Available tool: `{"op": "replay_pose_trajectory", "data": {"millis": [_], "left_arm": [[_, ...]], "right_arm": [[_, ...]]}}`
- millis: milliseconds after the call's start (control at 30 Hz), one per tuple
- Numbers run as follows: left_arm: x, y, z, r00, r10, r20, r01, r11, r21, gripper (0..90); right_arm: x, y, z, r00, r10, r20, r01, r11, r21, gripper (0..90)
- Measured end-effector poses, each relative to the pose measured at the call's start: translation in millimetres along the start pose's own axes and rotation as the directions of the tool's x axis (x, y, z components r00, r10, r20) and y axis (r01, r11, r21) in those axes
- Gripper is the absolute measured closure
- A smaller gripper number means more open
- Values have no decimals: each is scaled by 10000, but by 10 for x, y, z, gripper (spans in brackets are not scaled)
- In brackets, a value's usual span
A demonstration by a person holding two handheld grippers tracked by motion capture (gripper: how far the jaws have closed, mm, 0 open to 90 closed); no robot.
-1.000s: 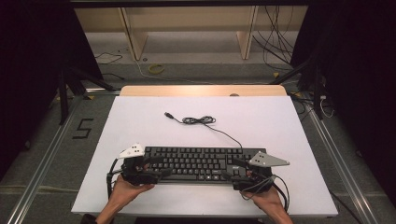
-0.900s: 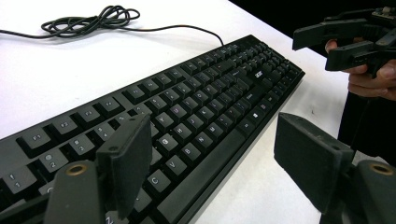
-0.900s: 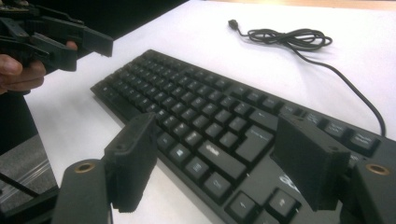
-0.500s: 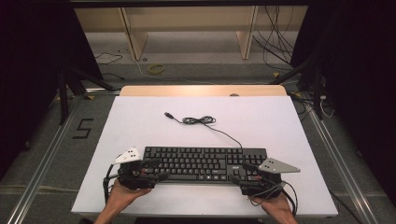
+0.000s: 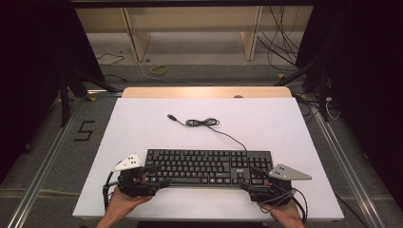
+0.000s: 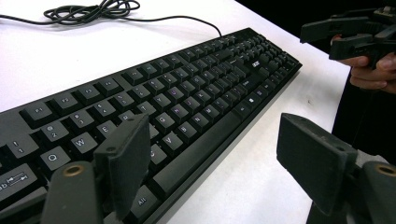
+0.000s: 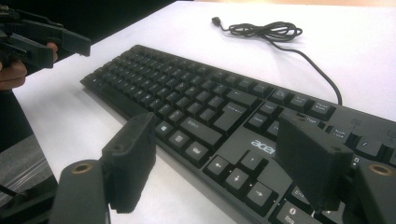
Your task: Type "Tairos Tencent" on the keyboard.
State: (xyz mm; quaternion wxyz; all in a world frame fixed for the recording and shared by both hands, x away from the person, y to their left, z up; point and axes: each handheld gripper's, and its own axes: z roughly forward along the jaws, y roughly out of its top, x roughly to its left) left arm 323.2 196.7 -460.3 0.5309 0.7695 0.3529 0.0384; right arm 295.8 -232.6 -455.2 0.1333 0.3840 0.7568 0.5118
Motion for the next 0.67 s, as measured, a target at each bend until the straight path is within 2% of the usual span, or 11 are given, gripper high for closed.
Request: {"op": "replay_pose_trajectory", "data": {"millis": [667], "left_arm": [[5, 15, -16, 10000, 3, -94, -5, 9998, -184, 257]], "right_arm": [[6, -3, 12, 10000, 1, 12, -1, 10000, -3, 299]]}}
